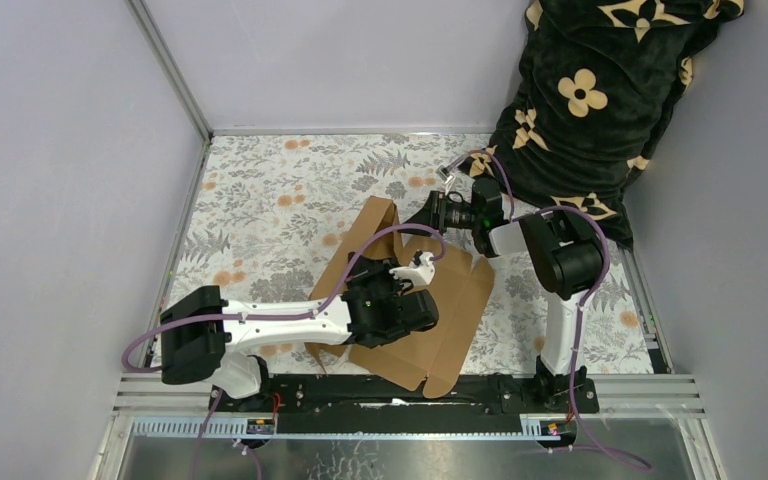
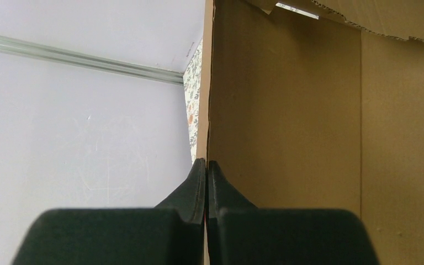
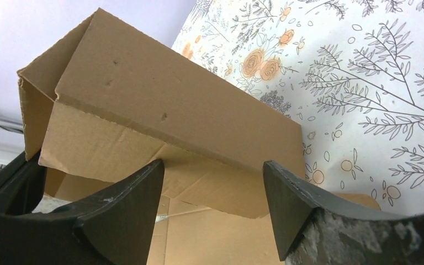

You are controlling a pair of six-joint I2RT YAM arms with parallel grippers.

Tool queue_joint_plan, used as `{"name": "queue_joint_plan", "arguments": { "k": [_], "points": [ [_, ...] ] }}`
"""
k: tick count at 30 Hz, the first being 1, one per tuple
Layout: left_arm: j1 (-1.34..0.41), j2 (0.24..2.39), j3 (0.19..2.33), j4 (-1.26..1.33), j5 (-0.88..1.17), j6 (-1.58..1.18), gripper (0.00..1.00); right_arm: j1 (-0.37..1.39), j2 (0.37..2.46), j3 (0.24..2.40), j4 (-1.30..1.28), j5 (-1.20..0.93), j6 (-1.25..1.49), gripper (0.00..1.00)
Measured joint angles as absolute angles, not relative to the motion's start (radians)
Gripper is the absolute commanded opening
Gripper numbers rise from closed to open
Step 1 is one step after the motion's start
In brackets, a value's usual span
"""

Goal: Fold the paper box

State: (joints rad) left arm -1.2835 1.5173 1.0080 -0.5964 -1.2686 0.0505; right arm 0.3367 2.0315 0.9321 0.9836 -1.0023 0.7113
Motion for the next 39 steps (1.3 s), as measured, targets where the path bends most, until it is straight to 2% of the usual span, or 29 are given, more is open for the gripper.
{"name": "queue_joint_plan", "arguments": {
  "k": [14, 24, 32, 39],
  "points": [
    [-1.283, 1.517, 0.996, -0.599, -1.269, 0.048, 0.0, 0.358, 2.075, 0.973, 1.049, -1.064, 0.658, 0.79],
    [-1.283, 1.517, 0.995, -0.603, -1.268, 0.036, 0.0, 0.372, 2.149, 0.984, 1.231, -1.084, 0.719, 0.8],
    [-1.283, 1.517, 0.99, -0.607, -1.268, 0.035, 0.0, 0.375, 2.231, 0.985, 1.488, -1.086, 0.874, 0.82],
    [-1.283, 1.517, 0.985, -0.607, -1.269, 0.035, 0.0, 0.387, 2.248, 0.992, 1.538, -1.086, 0.92, 0.82]
  ]
}}
